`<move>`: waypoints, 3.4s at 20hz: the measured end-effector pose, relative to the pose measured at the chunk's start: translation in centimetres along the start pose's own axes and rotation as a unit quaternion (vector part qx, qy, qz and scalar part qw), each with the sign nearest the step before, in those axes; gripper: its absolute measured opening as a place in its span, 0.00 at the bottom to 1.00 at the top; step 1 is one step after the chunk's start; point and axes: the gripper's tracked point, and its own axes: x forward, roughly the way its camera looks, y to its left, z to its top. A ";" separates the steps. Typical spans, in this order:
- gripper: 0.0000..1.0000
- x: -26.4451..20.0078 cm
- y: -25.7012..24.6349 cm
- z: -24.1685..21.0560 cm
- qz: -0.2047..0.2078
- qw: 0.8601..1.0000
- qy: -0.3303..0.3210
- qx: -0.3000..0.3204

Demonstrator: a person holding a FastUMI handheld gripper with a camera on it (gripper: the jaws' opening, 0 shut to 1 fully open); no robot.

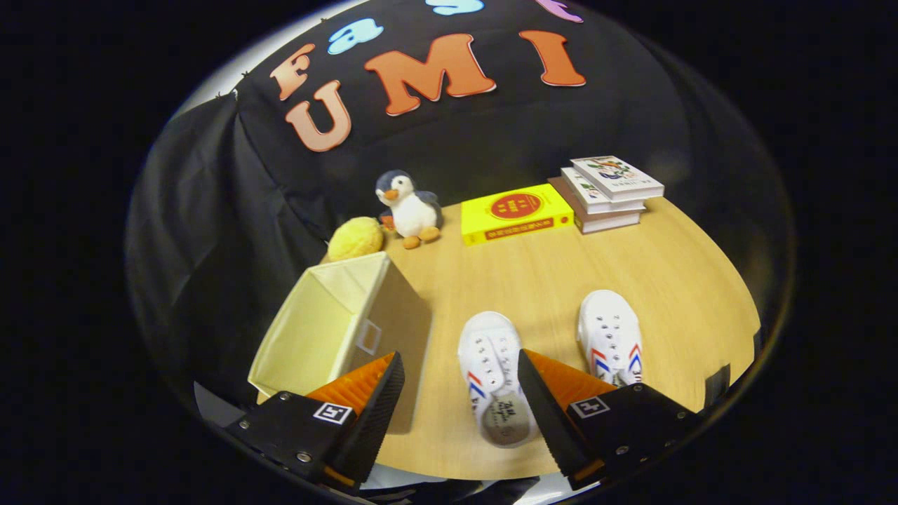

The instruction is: Open the storage box then place both shoes into the box .Put the left shoe in first, then the right shoe, with the right side of both shoes facing outward in a uniform manner.

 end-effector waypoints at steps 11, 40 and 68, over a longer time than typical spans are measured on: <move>0.71 6.3 -4.5 -7.5 -0.012 0.990 0.139 -0.037; 0.00 -2.4 5.0 5.6 0.006 0.990 -0.073 0.117; 0.50 6.6 26.8 -2.3 0.046 0.998 0.025 0.034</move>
